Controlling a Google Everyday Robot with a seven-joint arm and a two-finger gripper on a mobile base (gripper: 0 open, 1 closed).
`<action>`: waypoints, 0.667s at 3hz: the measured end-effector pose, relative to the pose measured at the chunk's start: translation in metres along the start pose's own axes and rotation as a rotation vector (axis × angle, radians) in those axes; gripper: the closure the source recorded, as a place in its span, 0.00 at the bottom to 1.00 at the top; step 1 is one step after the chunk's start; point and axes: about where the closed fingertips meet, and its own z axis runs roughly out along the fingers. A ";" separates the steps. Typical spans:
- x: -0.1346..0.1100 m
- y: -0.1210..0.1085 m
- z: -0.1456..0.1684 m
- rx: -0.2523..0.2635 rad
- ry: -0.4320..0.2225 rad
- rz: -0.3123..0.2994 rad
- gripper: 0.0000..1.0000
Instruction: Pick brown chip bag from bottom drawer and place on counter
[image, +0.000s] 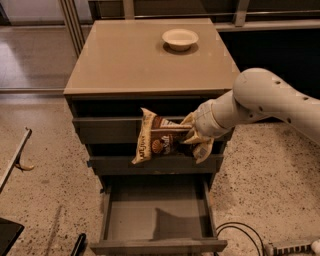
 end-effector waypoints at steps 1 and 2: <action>-0.046 -0.031 -0.025 0.008 -0.024 -0.071 1.00; -0.086 -0.072 -0.039 0.011 -0.093 -0.112 1.00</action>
Offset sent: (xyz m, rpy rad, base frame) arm 0.0678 0.0851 0.1673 0.1347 -0.1078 0.1766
